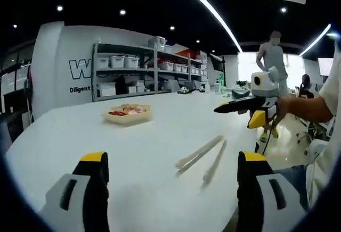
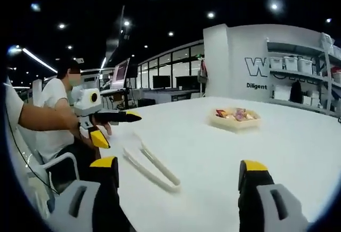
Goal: Place the target food into the container with the food tongs after gripping and lifting it, then release it inside without dropping or visibly crushing the food.
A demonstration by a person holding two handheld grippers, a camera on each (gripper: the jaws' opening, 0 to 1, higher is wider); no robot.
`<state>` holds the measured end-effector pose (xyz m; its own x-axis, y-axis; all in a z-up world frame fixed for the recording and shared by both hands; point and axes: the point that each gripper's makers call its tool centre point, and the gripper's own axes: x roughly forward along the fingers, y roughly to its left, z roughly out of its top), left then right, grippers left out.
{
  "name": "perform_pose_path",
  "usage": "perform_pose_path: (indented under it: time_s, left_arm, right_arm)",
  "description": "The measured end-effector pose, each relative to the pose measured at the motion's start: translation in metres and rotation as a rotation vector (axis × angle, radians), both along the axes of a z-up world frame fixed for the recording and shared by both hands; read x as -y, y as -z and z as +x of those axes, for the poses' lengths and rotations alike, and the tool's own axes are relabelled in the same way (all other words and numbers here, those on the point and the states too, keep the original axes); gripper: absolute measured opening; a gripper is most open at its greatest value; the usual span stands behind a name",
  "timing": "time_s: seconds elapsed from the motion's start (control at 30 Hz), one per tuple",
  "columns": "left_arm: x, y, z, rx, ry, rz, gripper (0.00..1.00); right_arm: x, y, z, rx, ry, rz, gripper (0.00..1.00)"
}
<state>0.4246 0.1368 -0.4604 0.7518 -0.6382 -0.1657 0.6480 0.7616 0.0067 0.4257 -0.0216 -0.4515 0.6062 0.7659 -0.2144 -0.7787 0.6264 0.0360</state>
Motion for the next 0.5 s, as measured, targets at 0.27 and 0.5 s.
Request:
perform_pose_path:
  time_s: [0.27, 0.5]
  left_arm:
    - [-0.0059, 0.0005, 0.0030, -0.008, -0.031, -0.010, 0.99]
    - [-0.0076, 0.0042, 0.0021, -0.021, -0.052, -0.042, 0.99]
  right_arm:
    - [-0.0005, 0.0019, 0.0003, -0.012, 0.011, 0.005, 0.94]
    - [0.0010, 0.0043, 0.0006, -0.021, 0.016, -0.001, 0.92]
